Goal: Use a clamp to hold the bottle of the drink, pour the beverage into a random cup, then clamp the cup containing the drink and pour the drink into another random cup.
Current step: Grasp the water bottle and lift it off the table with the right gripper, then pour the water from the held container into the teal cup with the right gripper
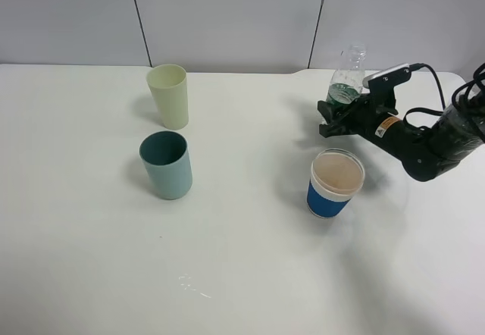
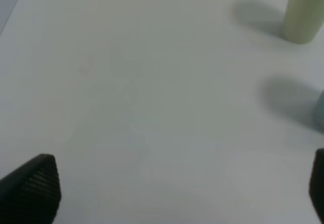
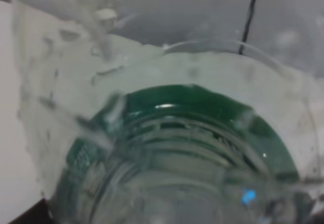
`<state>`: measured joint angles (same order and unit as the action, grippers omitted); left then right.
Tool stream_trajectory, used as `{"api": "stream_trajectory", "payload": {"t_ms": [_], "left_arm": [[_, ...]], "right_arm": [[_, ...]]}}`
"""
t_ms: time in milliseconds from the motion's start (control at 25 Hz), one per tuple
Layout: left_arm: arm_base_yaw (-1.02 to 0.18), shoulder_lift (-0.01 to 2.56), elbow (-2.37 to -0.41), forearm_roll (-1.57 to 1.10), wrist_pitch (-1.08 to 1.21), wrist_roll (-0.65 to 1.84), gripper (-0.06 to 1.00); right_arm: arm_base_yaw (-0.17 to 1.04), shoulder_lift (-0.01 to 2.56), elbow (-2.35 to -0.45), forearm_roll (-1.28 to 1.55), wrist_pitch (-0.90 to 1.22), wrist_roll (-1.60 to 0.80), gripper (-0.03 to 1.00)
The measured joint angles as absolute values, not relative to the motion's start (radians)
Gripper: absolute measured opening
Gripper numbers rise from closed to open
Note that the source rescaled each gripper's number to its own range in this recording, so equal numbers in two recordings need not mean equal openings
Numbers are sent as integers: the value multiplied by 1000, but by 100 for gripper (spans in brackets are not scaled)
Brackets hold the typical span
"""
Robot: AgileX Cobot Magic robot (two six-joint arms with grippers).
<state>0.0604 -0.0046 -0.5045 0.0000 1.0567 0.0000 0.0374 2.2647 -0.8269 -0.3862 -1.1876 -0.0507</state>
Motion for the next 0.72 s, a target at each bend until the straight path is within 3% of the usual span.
{"api": "stream_trajectory", "payload": {"t_ms": [720], "left_arm": [[60,-5,-504,0,1057,6,100]], "right_arm": [[129,2052,-846,-365,-913,-57,1]]}}
